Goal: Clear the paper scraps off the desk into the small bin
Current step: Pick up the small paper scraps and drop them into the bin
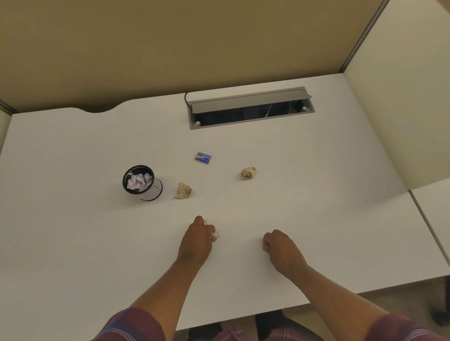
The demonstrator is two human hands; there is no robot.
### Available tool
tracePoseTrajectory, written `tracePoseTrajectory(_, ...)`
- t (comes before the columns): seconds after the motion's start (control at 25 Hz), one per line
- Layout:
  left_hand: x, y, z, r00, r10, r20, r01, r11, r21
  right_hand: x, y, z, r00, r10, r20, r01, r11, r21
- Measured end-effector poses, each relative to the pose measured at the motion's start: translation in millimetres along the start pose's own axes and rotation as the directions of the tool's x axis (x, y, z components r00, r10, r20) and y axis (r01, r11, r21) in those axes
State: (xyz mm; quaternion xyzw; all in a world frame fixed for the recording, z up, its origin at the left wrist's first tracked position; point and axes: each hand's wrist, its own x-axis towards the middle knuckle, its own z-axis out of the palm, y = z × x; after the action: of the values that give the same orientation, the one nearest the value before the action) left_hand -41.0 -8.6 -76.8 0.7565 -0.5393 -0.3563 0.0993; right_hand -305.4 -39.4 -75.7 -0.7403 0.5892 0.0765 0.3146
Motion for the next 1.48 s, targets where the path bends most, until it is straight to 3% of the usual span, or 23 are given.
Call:
tracePoseTrajectory(0.24, -4, 8, -2, 0.998, 0.055, -0.025, -0.053, 0.995, 0.082, 3, -7, 0, 0.998, 0.056, -0.013, -0.055, 0.997, 0.057)
tracePoseTrajectory(0.64, -7, -4, -6, 0.983, -0.084, -0.16, 0.058, 0.985, -0.164, 12, -34, 0, 0.998, 0.041, -0.04, -0.035, 0.989, 0.146)
tracePoseTrajectory(0.8, -10, -8, -36, 0.967, -0.077, -0.241, 0.023, 0.976, -0.217, 26, -65, -5, 0.997, -0.02, -0.07, 0.032, 0.984, 0.178)
tracePoseTrajectory(1.0, -18, -19, -88, 0.914, -0.041, -0.403, -0.071, 0.963, -0.259, 57, -138, -20, 0.979, -0.136, -0.151, 0.174, 0.944, 0.28)
tracePoseTrajectory(1.2, -18, -38, -148, 0.833, -0.093, -0.545, -0.109, 0.939, -0.327, 92, -219, -39, 0.941, -0.247, -0.233, 0.313, 0.897, 0.312)
tracePoseTrajectory(1.36, -5, -60, -193, 0.756, -0.146, -0.639, -0.109, 0.934, -0.342, 122, -279, -49, 0.922, -0.289, -0.257, 0.359, 0.887, 0.29)
tracePoseTrajectory(1.48, 11, -73, -212, 0.747, -0.11, -0.655, -0.106, 0.954, -0.281, 142, -311, -50, 0.91, -0.317, -0.266, 0.379, 0.898, 0.225)
